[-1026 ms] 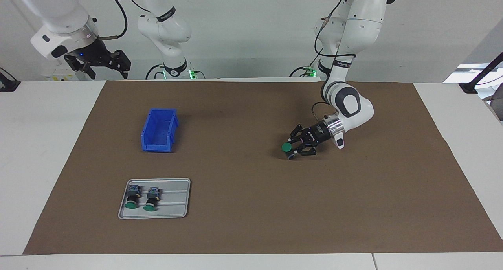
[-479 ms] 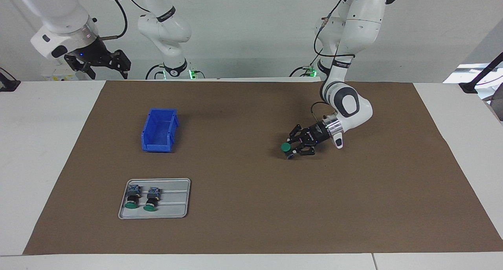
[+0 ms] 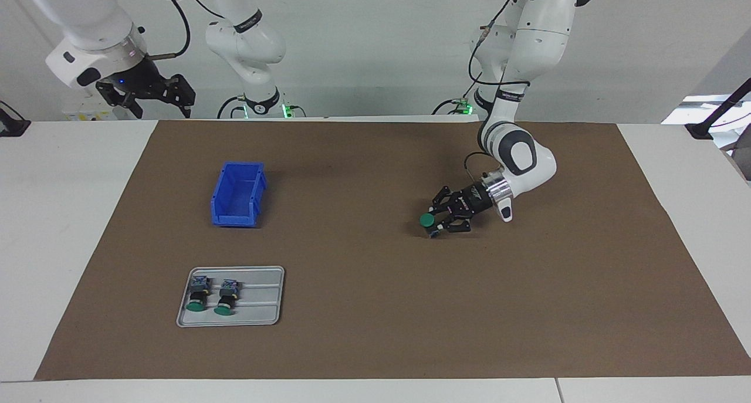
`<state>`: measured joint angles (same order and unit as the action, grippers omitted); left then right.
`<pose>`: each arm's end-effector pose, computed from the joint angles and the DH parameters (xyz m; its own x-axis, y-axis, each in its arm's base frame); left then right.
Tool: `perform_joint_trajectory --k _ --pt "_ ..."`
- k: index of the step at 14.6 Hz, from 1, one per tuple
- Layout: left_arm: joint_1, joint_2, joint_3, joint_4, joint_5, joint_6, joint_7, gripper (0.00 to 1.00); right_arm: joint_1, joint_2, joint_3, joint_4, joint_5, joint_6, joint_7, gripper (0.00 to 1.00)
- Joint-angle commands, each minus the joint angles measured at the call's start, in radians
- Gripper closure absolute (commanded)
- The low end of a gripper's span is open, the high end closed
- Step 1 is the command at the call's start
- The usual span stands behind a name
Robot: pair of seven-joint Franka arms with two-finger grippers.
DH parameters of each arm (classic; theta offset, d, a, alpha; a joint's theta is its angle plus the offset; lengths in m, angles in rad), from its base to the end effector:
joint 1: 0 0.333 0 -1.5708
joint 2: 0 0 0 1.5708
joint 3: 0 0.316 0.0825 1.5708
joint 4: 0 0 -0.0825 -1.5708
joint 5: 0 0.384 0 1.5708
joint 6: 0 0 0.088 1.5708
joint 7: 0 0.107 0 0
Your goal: Place and press button with both arms
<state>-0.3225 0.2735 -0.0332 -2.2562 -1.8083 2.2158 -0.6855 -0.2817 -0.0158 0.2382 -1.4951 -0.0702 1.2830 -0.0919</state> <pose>0.4919 -0.2167 0.2426 -0.1206 0.3593 -0.9254 0.9729 0.2282 -0.0382 0.5171 -0.0303 0.6455 0.9793 0.0284 -0.2006 0.0403 -0.9977 0.0554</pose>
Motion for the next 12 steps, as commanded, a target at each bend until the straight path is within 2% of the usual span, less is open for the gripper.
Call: perform_joint_trajectory --k 1,2,3,4,5,10,12 --pt "-0.001 -0.007 0.004 -0.014 -0.025 0.015 0.021 0.65 -0.013 -0.026 0.004 -0.031 0.015 0.010 -0.023 0.01" --pt "0.000 -0.007 0.006 -0.014 -0.025 0.019 0.020 0.51 -0.013 -0.026 0.004 -0.031 0.015 0.010 -0.023 0.01" --pt "0.006 -0.007 0.006 -0.014 -0.025 0.022 0.018 0.46 -0.013 -0.026 0.004 -0.031 0.013 0.010 -0.023 0.01" --pt "0.011 -0.010 0.006 -0.014 -0.025 0.028 0.012 0.30 -0.013 -0.026 0.004 -0.031 0.015 0.010 -0.023 0.01" --pt "0.010 -0.016 0.004 -0.016 -0.025 0.050 0.006 0.01 -0.013 -0.026 0.004 -0.031 0.015 0.010 -0.023 0.01" --pt "0.013 -0.031 0.006 -0.017 -0.022 0.056 0.003 0.00 -0.013 -0.026 0.004 -0.031 0.013 0.010 -0.023 0.01" --pt "0.005 -0.083 0.007 -0.029 -0.020 0.079 -0.011 0.00 -0.013 -0.026 0.004 -0.031 0.015 0.010 -0.023 0.01"
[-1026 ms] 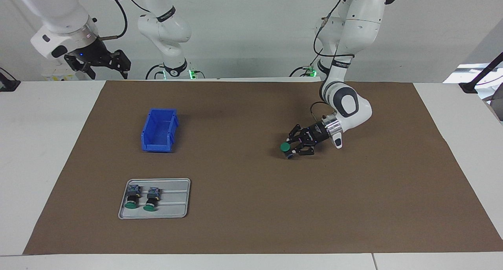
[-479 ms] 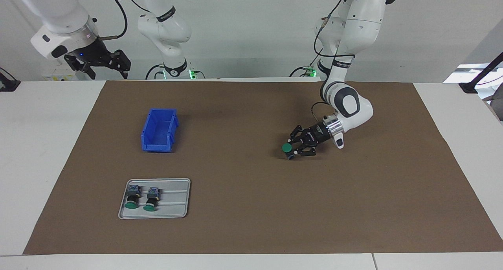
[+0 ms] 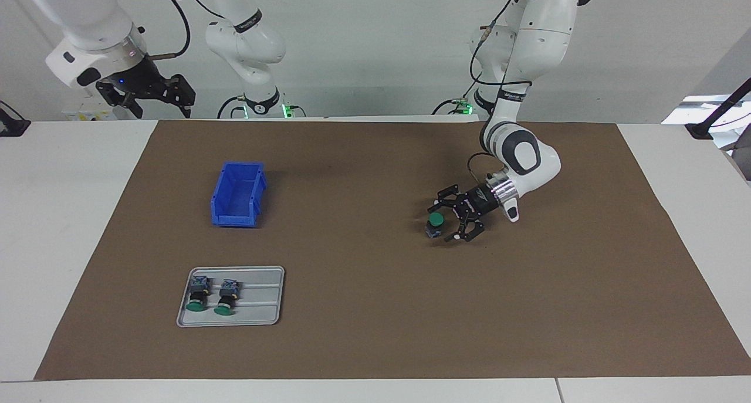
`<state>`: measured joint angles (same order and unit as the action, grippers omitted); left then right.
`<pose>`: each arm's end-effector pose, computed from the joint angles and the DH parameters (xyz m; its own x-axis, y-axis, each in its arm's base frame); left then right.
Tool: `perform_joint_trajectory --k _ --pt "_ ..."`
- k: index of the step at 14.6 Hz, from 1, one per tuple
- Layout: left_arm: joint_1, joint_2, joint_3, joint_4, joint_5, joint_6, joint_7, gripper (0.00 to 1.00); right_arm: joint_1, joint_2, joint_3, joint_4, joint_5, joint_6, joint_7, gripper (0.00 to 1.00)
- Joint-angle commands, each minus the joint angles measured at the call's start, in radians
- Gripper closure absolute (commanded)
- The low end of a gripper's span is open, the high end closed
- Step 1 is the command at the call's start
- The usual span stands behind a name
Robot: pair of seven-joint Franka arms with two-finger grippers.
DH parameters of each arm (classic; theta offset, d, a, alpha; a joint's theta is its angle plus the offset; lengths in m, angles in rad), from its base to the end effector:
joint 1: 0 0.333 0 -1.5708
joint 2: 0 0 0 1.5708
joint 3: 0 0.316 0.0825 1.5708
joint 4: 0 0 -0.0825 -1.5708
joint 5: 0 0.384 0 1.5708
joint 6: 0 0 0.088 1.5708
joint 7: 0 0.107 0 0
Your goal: Place and press button with both arms
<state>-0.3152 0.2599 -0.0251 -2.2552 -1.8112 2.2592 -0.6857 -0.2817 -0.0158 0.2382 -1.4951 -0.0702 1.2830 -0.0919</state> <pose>0.4983 -0.2041 0.2483 -0.1218 0.3834 -0.9155 0.9628 0.2697 -0.0152 0.5171 -0.0303 0.6455 0.9793 0.0284 -0.2006 0.0403 -0.9977 0.0554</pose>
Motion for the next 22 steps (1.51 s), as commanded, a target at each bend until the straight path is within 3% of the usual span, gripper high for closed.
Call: perform_joint_trajectory --k 1,7,18,22 --pt "-0.004 -0.092 -0.001 -0.038 -0.014 0.055 -0.014 0.00 -0.013 -0.026 0.004 -0.031 0.013 0.010 -0.023 0.01" --pt "-0.010 -0.172 0.001 -0.063 0.021 0.111 -0.018 0.00 -0.013 -0.026 0.004 -0.031 0.015 0.010 -0.023 0.01" --pt "0.005 -0.269 0.005 -0.052 0.397 0.114 -0.055 0.00 -0.013 -0.026 0.004 -0.031 0.015 0.010 -0.023 0.01" --pt "0.007 -0.294 0.005 -0.023 0.590 0.097 -0.080 0.00 -0.013 -0.026 0.004 -0.031 0.015 0.010 -0.023 0.01"
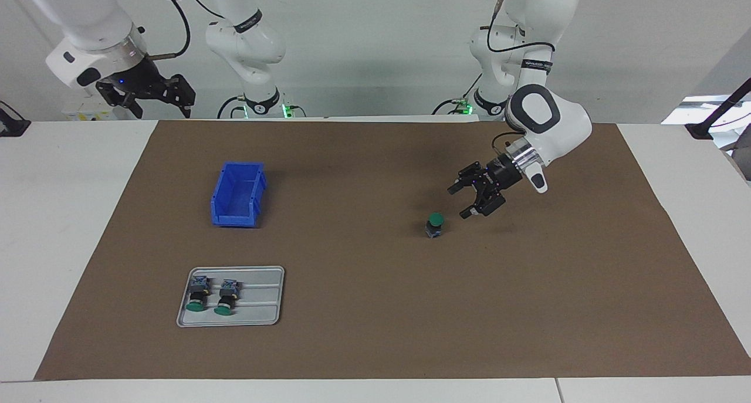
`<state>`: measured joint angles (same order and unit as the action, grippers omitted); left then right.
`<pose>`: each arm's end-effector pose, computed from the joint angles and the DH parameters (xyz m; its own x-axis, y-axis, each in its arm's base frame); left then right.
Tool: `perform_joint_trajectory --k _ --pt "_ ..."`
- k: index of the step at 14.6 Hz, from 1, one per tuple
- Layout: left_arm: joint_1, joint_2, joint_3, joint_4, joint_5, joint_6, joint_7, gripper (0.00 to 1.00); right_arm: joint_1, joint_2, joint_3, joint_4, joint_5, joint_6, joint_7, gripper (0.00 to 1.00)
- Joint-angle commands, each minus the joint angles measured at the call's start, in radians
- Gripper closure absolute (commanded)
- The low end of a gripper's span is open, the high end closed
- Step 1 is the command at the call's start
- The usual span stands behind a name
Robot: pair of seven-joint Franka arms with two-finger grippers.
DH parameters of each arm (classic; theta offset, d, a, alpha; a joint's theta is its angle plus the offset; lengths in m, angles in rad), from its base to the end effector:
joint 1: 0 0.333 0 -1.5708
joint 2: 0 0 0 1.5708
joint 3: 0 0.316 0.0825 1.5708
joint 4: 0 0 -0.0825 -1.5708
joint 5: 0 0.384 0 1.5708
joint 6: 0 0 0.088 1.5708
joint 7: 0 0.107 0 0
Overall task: Place and press button with both arms
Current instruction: 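Open the left gripper and draw it back from the button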
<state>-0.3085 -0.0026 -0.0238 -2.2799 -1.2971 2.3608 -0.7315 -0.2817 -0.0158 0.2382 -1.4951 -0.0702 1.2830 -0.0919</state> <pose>0.4970 -0.1845 0.3705 0.2946 0.6278 -0.7205 0.9398 -0.0539 0.3373 0.5171 -0.0303 0.6455 0.9793 0.0284 -0.2006 0.0403 -0.9977 0.0554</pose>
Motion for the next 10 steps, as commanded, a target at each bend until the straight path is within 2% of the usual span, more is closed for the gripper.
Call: perform_joint_trajectory --k 1,5,10 --pt "0.002 -0.034 0.004 0.010 0.109 -0.011 -0.045 0.00 -0.013 -0.026 0.004 -0.031 0.015 0.010 -0.023 0.01" --pt "0.034 -0.039 0.004 0.114 0.376 -0.142 -0.123 0.00 -0.013 -0.026 0.004 -0.031 0.013 0.010 -0.023 0.01" --pt "0.008 -0.033 -0.007 0.187 0.772 -0.152 -0.144 0.00 -0.013 -0.026 0.004 -0.031 0.015 0.010 -0.023 0.01"
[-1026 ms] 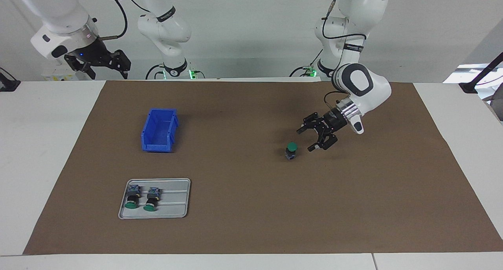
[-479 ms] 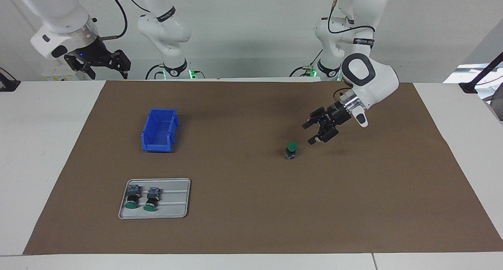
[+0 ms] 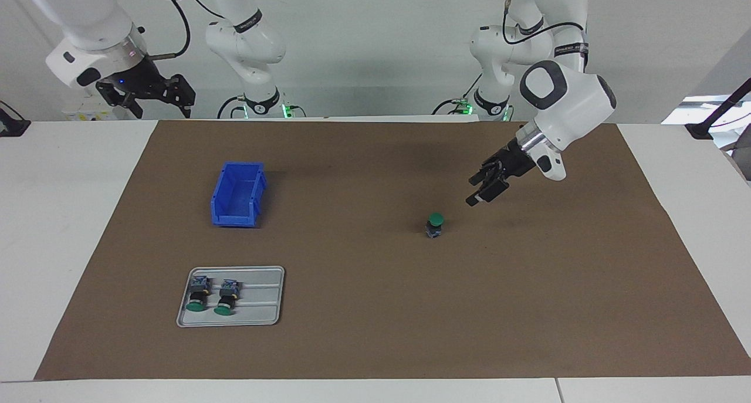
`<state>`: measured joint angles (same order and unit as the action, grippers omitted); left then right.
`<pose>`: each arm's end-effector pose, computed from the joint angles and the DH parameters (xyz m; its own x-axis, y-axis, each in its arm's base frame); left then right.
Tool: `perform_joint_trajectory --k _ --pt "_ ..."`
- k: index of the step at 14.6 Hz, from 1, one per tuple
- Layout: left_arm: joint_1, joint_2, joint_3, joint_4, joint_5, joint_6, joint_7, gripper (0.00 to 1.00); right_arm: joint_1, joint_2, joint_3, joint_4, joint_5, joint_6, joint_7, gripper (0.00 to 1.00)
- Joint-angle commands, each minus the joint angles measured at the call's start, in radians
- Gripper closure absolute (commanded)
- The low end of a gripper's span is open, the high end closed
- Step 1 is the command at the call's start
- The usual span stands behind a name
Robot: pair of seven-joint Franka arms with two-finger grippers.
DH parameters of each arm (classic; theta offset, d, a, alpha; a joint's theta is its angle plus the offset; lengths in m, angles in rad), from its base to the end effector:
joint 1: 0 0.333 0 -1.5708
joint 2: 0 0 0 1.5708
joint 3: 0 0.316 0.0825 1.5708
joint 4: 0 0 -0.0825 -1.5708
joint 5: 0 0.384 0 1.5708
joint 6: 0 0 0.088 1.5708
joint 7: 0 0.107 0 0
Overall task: Place and press button with both arms
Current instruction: 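Open the left gripper and draw it back from the button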
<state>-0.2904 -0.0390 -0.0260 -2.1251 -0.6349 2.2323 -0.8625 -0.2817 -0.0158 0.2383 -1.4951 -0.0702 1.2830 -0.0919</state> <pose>0.5175 -0.1885 0.4466 0.6283 0.6875 -0.3641 0.7752 -0.5141 0.3670 0.5171 -0.0303 0.6455 0.9793 0.0285 -0.2006 0.0404 -0.9976 0.0554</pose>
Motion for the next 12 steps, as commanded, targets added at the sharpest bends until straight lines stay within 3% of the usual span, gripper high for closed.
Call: perform_joint_trajectory --k 1,5,6,7,8,12 --pt "-0.033 0.007 -0.003 0.039 0.141 -0.023 -0.006 0.00 -0.013 -0.026 0.004 -0.031 0.015 0.010 -0.023 0.01" --pt "-0.061 0.011 -0.005 0.059 0.277 -0.019 0.003 0.01 -0.013 -0.026 0.004 -0.031 0.015 0.010 -0.023 0.01" --pt "-0.082 0.011 -0.005 0.059 0.323 -0.013 0.002 0.08 -0.013 -0.026 0.004 -0.031 0.015 0.010 -0.023 0.01" --pt "-0.108 0.013 -0.005 0.069 0.383 -0.022 0.005 0.24 -0.013 -0.026 0.004 -0.031 0.015 0.010 -0.023 0.01" --pt "-0.110 0.024 -0.005 0.094 0.397 -0.039 0.007 0.32 -0.013 -0.026 0.004 -0.031 0.015 0.010 -0.023 0.01" --pt "-0.165 0.120 -0.006 0.224 0.514 -0.155 0.011 0.61 -0.013 -0.026 0.004 -0.031 0.015 0.010 -0.023 0.01"
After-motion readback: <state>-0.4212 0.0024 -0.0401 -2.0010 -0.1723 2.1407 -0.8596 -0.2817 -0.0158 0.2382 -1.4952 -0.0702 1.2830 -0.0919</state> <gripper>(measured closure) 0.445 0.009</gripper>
